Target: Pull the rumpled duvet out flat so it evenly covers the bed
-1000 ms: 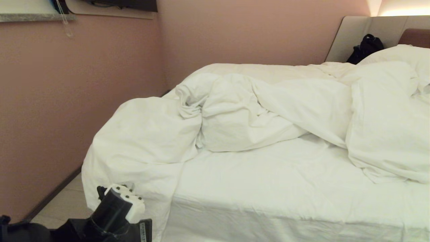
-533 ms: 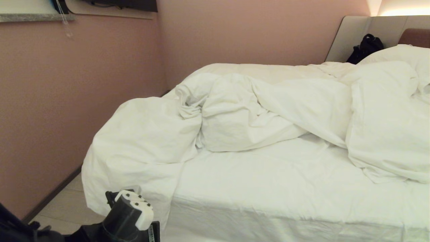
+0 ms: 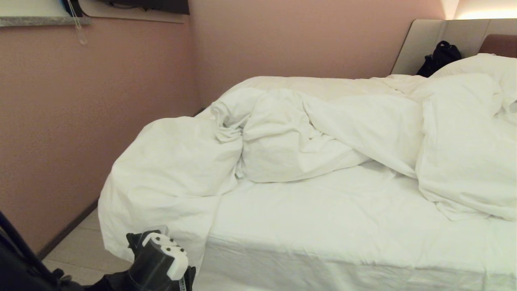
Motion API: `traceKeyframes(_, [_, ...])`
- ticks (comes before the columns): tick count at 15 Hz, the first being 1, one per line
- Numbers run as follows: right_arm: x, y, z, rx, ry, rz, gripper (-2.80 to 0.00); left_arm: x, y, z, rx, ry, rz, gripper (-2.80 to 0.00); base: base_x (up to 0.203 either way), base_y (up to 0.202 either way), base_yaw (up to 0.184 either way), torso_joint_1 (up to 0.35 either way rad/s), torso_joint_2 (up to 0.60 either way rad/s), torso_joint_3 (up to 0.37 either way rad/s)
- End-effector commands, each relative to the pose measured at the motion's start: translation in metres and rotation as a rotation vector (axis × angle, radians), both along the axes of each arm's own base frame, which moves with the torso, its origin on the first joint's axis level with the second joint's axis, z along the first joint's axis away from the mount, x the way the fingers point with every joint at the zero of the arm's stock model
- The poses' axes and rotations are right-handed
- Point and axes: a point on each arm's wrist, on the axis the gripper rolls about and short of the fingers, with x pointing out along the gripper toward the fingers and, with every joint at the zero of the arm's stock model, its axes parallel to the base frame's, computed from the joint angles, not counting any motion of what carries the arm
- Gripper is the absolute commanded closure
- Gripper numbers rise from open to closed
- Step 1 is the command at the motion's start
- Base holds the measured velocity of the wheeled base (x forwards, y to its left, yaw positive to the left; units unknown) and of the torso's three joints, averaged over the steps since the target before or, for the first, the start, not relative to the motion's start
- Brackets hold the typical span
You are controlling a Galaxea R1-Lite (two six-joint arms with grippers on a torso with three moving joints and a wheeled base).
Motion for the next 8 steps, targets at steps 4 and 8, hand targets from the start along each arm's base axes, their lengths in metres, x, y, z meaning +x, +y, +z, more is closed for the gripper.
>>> traceKeyframes(4, [0.0, 0.0, 0.0, 0.002, 0.001, 0.0, 0.0, 0.012, -0.009, -0.022, 0.017, -0.008, 0.019, -2.8, 0.0, 0.0, 0.0, 0.0, 0.0, 0.0])
traceKeyframes(8, [0.0, 0.0, 0.0, 0.0, 0.001, 0.0, 0.0, 0.01, -0.025, -0.032, 0.08, -0.042, -0.003, -2.8, 0.0, 0.0, 0.0, 0.0, 0.0, 0.0])
